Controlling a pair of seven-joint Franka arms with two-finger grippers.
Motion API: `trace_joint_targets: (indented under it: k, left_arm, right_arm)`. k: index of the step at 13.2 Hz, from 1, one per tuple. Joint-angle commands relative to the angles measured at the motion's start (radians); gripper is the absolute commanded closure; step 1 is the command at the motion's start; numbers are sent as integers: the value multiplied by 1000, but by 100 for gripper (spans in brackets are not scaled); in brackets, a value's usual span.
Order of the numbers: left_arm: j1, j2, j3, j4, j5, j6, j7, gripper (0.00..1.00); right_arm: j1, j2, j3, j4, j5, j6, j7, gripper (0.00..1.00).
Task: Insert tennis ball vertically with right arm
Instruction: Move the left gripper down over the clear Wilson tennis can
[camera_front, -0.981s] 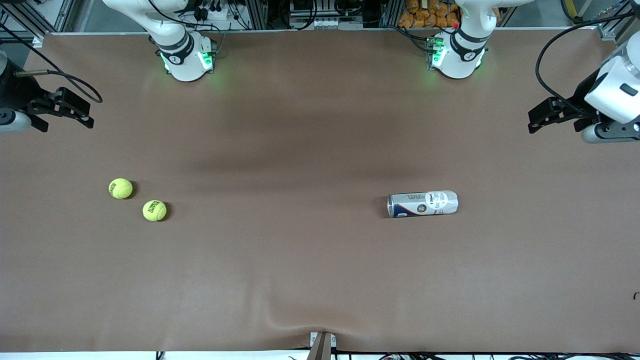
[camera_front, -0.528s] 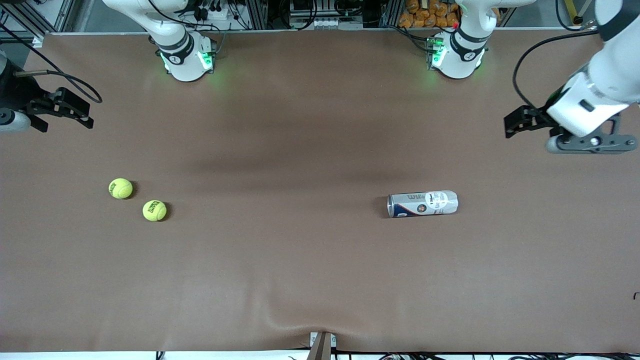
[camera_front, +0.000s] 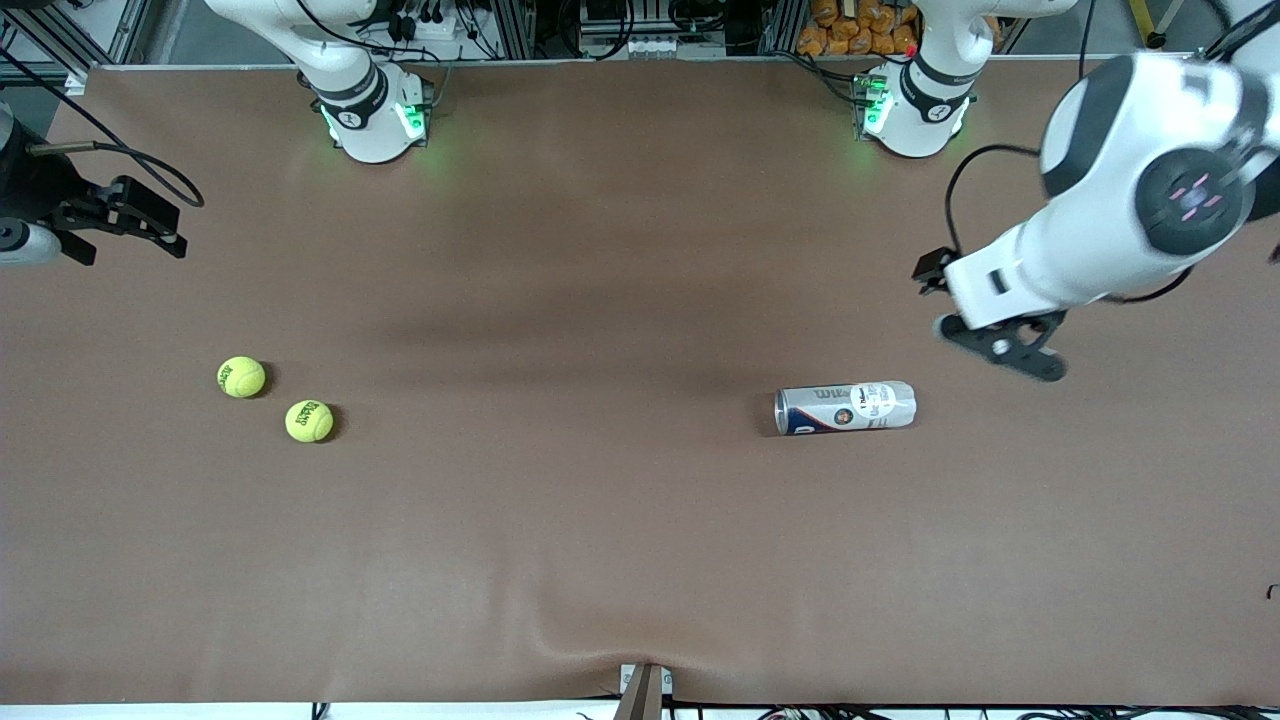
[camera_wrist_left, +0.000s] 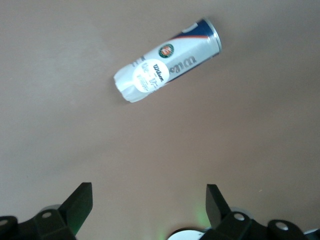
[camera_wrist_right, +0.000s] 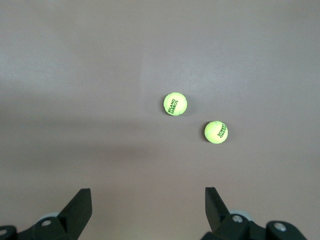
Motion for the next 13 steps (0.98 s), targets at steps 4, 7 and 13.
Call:
trace_joint_targets:
  k: [4,7,13]
  left_arm:
    - [-178,147,1,30,253,87,68,0]
    - [-185,204,-2,29,320,122,276,0]
    - [-299,260,-5,-20,593,137,387,0]
  right_arm:
    - [-3,12,-7,21,17,-6,5,0]
    - [-3,12,-7,21,17,-4,5,0]
    - [-5,12,-7,21,20,-4,5,0]
